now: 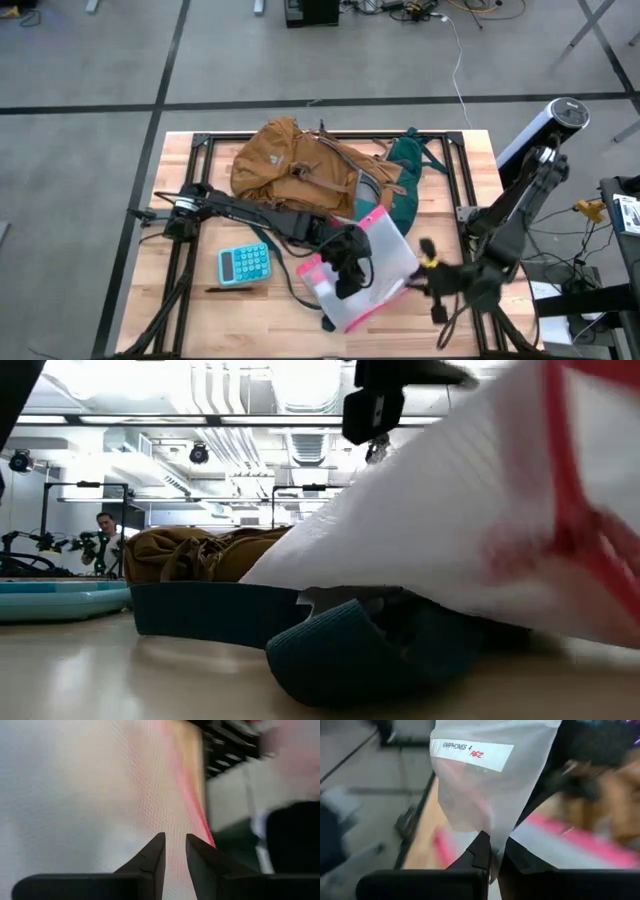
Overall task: Unpack backpack
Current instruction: Remove the earphones from the pink zip bag
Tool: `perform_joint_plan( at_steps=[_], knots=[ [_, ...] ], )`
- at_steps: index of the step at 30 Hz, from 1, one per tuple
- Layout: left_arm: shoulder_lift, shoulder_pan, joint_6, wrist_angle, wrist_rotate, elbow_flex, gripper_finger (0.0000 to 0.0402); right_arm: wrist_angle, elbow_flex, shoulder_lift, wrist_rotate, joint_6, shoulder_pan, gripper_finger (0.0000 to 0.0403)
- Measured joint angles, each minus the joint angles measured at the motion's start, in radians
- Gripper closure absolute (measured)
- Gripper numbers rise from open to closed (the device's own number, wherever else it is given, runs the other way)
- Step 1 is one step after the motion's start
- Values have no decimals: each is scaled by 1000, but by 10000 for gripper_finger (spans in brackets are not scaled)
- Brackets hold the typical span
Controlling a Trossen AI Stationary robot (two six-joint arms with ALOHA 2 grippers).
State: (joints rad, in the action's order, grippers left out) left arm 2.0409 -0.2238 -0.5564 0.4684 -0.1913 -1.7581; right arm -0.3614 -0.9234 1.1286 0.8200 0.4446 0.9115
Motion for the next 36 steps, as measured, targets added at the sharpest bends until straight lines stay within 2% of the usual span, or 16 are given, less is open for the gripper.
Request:
perform_joint_plan(
  at_steps=[4, 7, 10, 14, 17, 20, 23, 25, 27, 29, 32, 36],
  knots=[
    [1, -38, -53, -9, 158, 13, 361, -2, -1, -115, 202, -129, -50, 403],
    [1, -75, -96, -12, 240, 13, 382, -5, -1, -186, 253, -205, -122, 403],
    [1, -119, -134, -4, 267, 12, 397, -4, -1, -214, 197, -235, -235, 403],
    [-33, -192, -191, 79, 348, -19, 400, 11, 8, -176, -60, -230, -409, 403],
    [-97, -251, -232, 188, 425, -54, 400, 73, 28, -84, -232, -222, -516, 403],
    [-163, -318, -260, 304, 559, -76, 400, 240, 49, 45, -382, -245, -573, 403],
    [-229, -378, -265, 380, 773, -78, 400, 454, 48, 204, -533, -284, -603, 403],
    [-273, -420, -267, 402, 943, -72, 400, 584, 24, 325, -596, -301, -613, 403],
    [-306, -448, -269, 407, 1086, -66, 400, 661, -18, 444, -624, -313, -618, 403],
    [-327, -465, -273, 405, 1181, -65, 400, 688, -88, 562, -639, -333, -623, 403],
    [-359, -473, -270, 396, 1210, -63, 400, 684, -215, 729, -651, -352, -628, 403],
    [-401, -461, -221, 392, 1163, -63, 400, 679, -413, 917, -728, -354, -645, 403]
  ],
)
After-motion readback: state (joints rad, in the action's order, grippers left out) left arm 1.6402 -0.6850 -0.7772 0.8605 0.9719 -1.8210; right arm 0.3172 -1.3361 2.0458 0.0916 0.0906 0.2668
